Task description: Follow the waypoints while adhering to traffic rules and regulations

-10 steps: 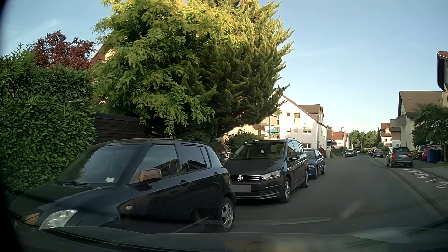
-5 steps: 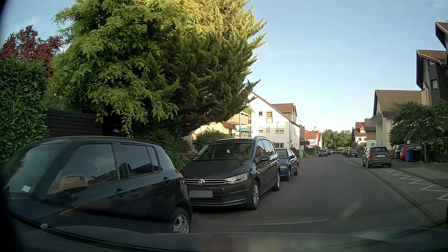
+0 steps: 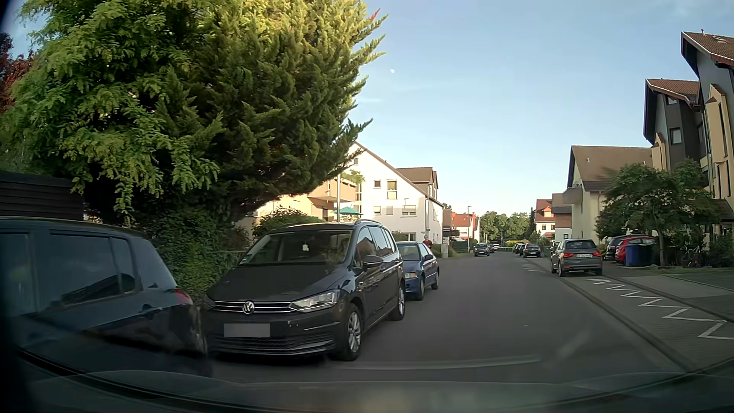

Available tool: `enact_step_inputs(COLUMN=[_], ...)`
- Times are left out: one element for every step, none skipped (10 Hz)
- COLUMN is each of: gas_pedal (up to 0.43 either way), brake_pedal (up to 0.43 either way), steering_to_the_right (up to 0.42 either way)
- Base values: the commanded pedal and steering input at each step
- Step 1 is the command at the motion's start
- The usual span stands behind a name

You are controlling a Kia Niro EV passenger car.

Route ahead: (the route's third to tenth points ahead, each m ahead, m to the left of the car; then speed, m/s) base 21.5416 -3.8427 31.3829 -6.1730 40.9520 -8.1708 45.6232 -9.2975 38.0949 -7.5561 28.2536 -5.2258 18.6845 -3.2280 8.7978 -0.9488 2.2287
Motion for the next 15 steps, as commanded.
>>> enact_step_inputs(gas_pedal=[0.189,0.197,0.209,0.220,0.228,0.240,0.248,0.268,0.280,0.287,0.287,0.287,0.287,0.287,0.287], brake_pedal=[0.030,0.030,0.030,0.030,0.030,0.030,0.030,0.030,0.030,0.030,0.030,0.030,0.030,0.030,0.030], steering_to_the_right=[0.448,0.436,0.424,0.406,0.380,0.345,0.308,0.262,0.206,0.148,0.108,0.060,0.033,0.014,0.005])
